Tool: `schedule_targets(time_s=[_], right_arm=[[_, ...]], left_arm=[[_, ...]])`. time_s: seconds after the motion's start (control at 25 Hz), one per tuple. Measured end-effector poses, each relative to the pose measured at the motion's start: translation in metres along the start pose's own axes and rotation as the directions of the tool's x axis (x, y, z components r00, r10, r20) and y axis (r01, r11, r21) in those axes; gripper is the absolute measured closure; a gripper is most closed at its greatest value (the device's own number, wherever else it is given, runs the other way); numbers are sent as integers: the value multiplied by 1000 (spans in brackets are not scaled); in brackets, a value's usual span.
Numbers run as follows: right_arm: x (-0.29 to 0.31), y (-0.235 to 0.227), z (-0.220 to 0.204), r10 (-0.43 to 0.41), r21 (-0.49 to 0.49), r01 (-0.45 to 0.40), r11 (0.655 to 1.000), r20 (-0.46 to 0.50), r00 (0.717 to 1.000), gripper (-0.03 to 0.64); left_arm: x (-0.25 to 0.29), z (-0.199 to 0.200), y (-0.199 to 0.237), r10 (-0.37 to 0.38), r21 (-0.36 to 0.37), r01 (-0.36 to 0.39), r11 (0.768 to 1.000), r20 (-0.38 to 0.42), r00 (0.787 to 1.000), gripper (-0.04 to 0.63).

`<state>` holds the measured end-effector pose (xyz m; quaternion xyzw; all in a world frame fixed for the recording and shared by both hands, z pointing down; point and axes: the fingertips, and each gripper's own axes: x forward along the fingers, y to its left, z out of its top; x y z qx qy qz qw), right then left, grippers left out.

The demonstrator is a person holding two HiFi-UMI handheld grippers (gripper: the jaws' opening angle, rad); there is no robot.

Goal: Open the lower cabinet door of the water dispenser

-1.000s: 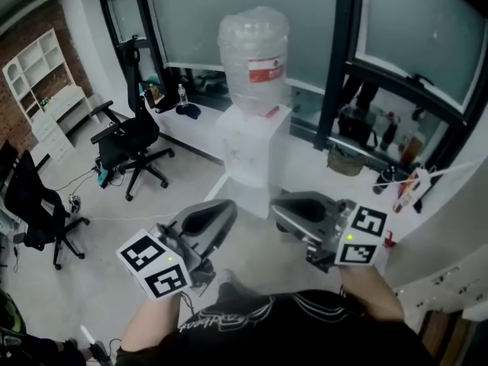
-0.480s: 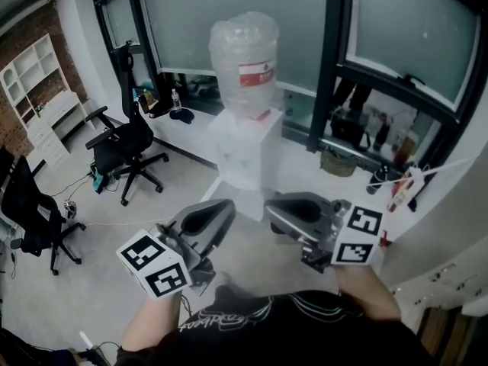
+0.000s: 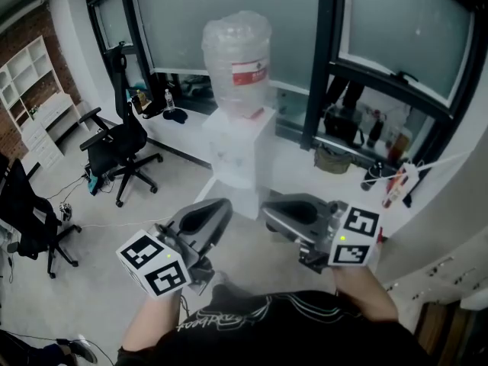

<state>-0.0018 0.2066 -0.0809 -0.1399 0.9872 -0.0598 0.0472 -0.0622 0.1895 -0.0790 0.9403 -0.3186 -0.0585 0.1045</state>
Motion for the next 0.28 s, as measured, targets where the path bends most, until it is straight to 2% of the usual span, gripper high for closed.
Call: schedule_targets(time_s=[0.28], right_arm=[[2,1,0,-14,3,14,1000,-3,1000,604]], left_arm=[[-1,0,-2,-18,9,18,1000,-19,1000,595]])
